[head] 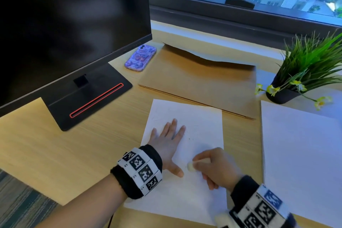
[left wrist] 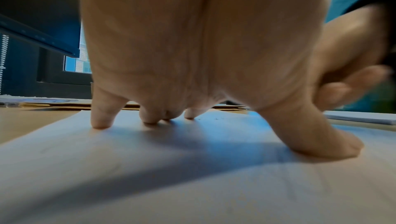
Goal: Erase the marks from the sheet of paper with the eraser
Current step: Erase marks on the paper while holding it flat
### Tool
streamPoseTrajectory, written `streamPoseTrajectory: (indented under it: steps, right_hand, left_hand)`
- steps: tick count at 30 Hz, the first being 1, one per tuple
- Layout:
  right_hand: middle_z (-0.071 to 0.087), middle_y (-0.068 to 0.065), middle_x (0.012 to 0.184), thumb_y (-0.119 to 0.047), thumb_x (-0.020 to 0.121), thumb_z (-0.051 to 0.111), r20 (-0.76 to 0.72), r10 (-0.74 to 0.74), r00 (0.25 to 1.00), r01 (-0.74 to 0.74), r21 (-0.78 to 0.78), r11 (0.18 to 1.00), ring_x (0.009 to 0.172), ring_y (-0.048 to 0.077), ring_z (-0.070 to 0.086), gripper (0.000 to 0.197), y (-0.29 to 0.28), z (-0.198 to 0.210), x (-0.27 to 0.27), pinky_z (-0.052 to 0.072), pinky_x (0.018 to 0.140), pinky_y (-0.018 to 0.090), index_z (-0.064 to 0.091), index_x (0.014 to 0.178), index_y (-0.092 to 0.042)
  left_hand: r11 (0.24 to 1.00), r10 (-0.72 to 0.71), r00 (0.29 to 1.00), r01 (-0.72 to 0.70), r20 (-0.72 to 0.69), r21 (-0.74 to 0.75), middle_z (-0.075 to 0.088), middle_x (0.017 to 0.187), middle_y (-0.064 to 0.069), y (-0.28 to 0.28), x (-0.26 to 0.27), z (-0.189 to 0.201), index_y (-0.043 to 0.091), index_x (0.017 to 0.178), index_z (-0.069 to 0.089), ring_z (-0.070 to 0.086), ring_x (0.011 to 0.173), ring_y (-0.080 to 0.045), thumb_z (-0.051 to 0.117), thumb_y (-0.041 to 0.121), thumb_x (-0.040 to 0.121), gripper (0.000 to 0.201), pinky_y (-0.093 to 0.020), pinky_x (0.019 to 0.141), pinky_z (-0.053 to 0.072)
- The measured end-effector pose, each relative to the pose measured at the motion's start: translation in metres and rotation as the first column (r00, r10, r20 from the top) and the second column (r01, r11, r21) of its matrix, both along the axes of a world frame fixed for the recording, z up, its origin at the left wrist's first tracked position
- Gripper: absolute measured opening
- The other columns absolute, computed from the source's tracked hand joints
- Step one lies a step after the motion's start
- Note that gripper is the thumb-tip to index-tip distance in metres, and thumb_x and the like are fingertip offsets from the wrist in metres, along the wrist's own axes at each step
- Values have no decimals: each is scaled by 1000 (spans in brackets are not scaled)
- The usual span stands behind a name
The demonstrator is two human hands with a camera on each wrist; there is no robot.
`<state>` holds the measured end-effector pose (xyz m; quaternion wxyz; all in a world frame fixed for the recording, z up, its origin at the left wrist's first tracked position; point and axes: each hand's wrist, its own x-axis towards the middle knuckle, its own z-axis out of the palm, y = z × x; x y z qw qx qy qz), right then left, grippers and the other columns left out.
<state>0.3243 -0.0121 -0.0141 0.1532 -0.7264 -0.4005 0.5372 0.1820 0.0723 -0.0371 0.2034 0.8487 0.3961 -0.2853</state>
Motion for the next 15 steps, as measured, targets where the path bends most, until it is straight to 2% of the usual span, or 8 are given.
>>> streamPoseTrajectory:
  steps: [2, 6, 8, 11, 13, 15]
  right_hand:
    - [55, 3, 51, -13, 88, 62, 34, 37, 999, -37, 12, 999, 31, 10, 46, 8, 11, 3, 5, 38, 36, 21, 65, 95, -11]
    - [57, 5, 55, -13, 90, 60, 92, -180, 979, 162, 178, 971, 30, 7, 45, 11, 34, -2, 14, 36, 35, 16, 65, 99, -13]
    - [55, 5, 55, -13, 90, 59, 77, -103, 992, 91, 152, 984, 29, 8, 45, 12, 19, -3, 8, 35, 34, 16, 63, 100, -14]
    - [55, 2, 51, -15, 87, 63, 16, 79, 997, -79, 15, 997, 32, 10, 46, 11, 0, 1, 1, 38, 36, 20, 65, 97, -14]
    - [55, 1, 50, -15, 86, 64, 19, 54, 998, -54, 14, 998, 32, 9, 47, 6, 7, 0, 7, 39, 38, 21, 66, 92, -14]
    - [56, 1, 50, -14, 88, 63, 40, -55, 998, 52, 79, 996, 33, 10, 48, 7, 19, -1, 14, 40, 38, 21, 66, 94, -13]
  left_hand:
    - [1000, -4, 1000, 4, -8, -2, -39, 148, -9, 0, 0, 1, 18, 143, -30, -26, 141, -27, 70, 57, 72, 128, -53, 114, -4]
    - [1000, -12, 1000, 12, -25, -8, -40, 147, -10, 0, 0, 2, 17, 143, -31, -26, 141, -27, 69, 57, 73, 128, -53, 114, -3]
    - [1000, -15, 1000, 14, -25, -10, -39, 147, -10, 0, 0, 2, 17, 143, -31, -26, 141, -27, 69, 58, 73, 128, -54, 114, -3]
    - [1000, -16, 1000, 16, -26, -22, -40, 147, -9, 1, 0, 0, 18, 142, -31, -28, 140, -28, 67, 59, 74, 126, -55, 113, -4]
    - [999, -23, 1000, 23, -8, -37, -40, 148, -5, 0, 0, 0, 21, 144, -29, -28, 140, -30, 65, 57, 77, 120, -56, 112, -5]
    - [999, -26, 999, 27, 31, -40, -36, 150, 0, -4, 0, 1, 26, 146, -22, -26, 140, -31, 63, 53, 81, 111, -58, 111, -4]
